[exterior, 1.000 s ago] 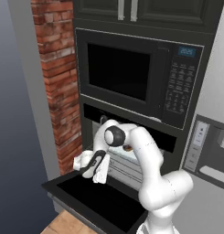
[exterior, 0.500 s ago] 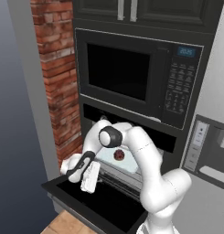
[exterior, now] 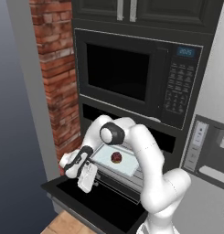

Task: Take the baked cake out of the oven and place it on the plate for cooling. Then close the oven door.

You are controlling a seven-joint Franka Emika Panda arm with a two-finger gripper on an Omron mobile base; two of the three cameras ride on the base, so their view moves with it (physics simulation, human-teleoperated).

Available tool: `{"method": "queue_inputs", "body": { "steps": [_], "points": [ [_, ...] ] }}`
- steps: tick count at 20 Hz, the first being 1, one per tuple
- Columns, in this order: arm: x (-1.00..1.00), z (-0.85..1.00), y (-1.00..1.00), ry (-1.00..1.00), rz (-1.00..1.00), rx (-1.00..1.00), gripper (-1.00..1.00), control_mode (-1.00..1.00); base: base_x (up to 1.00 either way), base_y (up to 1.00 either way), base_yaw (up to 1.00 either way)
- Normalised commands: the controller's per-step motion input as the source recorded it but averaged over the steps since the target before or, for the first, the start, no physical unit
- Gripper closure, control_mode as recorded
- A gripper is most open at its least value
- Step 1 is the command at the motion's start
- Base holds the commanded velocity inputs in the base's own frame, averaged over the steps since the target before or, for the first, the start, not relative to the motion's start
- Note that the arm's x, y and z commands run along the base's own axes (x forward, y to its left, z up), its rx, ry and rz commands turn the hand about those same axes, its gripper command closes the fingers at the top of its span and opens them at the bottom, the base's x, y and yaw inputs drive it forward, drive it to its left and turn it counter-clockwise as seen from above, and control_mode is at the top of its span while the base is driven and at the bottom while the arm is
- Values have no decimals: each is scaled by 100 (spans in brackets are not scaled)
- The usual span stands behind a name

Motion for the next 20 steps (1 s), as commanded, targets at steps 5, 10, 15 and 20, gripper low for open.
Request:
{"method": "queue_inputs", "body": {
  "steps": [5, 10, 15, 20],
  "points": [
    [-97, 51, 4, -16, 0, 22, -100, -100, 0, 0, 0],
    [-75, 100, -5, -46, 0, 15, -100, -100, 0, 0, 0],
    [4, 99, -27, -32, 3, 5, -100, -100, 0, 0, 0],
    [55, 82, -28, -5, 6, 2, -100, -100, 0, 0, 0]
  ]
}}
